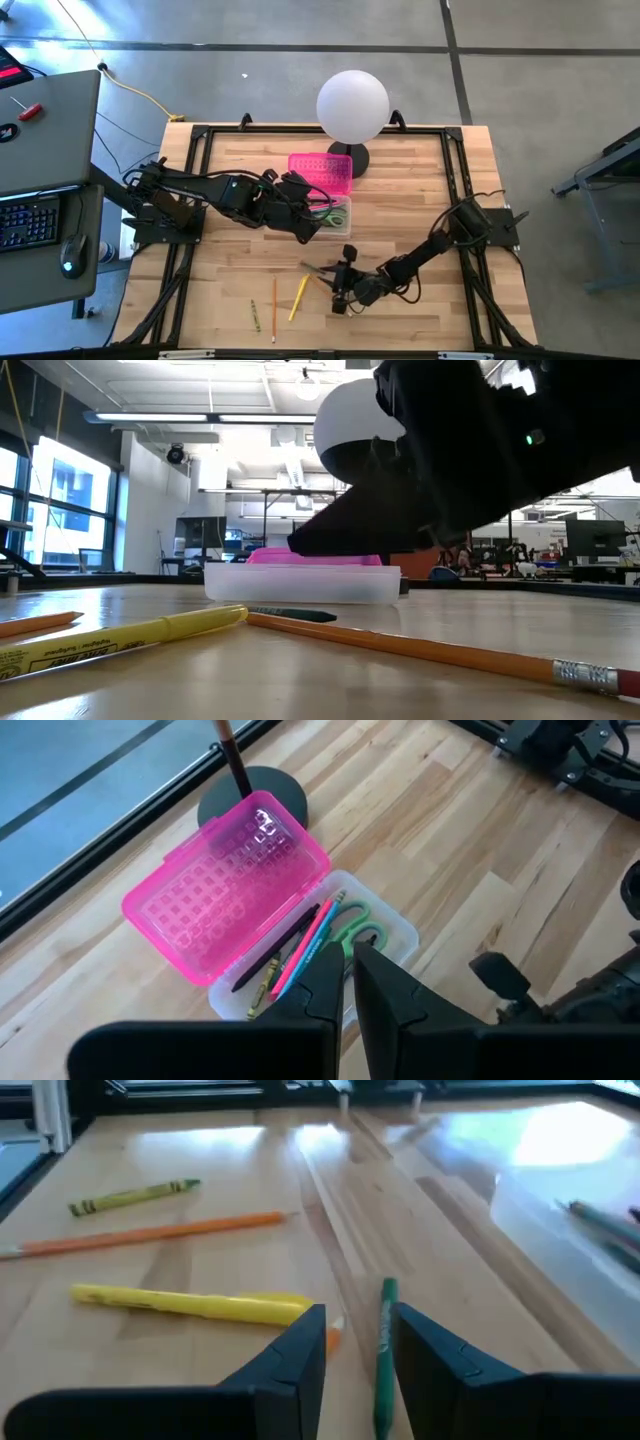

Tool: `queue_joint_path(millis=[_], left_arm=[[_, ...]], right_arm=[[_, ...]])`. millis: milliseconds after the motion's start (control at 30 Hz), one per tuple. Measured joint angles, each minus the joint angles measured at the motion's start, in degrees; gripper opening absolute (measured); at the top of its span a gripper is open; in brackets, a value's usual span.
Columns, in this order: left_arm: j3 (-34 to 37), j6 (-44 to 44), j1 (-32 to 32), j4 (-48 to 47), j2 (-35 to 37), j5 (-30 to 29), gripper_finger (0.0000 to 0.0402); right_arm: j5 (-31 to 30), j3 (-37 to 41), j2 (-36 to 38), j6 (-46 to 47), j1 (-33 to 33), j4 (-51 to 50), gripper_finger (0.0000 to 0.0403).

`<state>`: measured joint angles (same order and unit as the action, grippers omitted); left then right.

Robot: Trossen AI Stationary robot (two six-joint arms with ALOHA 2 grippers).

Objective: Pick & place school supplies into a supply box
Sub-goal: Put the dark green crayon into the pink supply box

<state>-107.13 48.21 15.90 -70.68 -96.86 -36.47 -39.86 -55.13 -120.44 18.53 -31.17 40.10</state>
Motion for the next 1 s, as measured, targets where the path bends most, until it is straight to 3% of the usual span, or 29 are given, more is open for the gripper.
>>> queue_joint_path(millis=[400,600,733,867,1000], left_arm=[[0.0,0.03,0.0,0.23,0.0,-0.07,0.006],[0.0,-0.11,0.0,0.13,0.0,-0.09,0.006],[0.0,-0.11,0.0,0.01,0.0,-0.05,0.006],[0.0,-0.12,0.0,-0.28,0.0,-0.04,0.006],[0.0,-0.13,0.0,-0.24,0.0,-0.07,0.006]], right_arm=[[-3.69,-0.09,-5.64,1.74,2.24,0.21,0.0094],[0.87,-0.09,-9.96,5.16,4.43,3.1,0.0094],[-3.79,-0.27,-12.96,6.96,4.05,4.0,0.0093],[-4.68,-0.23,-13.38,6.51,3.88,4.57,0.0073],[-3.15,-0.05,-13.54,4.52,4.4,7.0,0.0029]])
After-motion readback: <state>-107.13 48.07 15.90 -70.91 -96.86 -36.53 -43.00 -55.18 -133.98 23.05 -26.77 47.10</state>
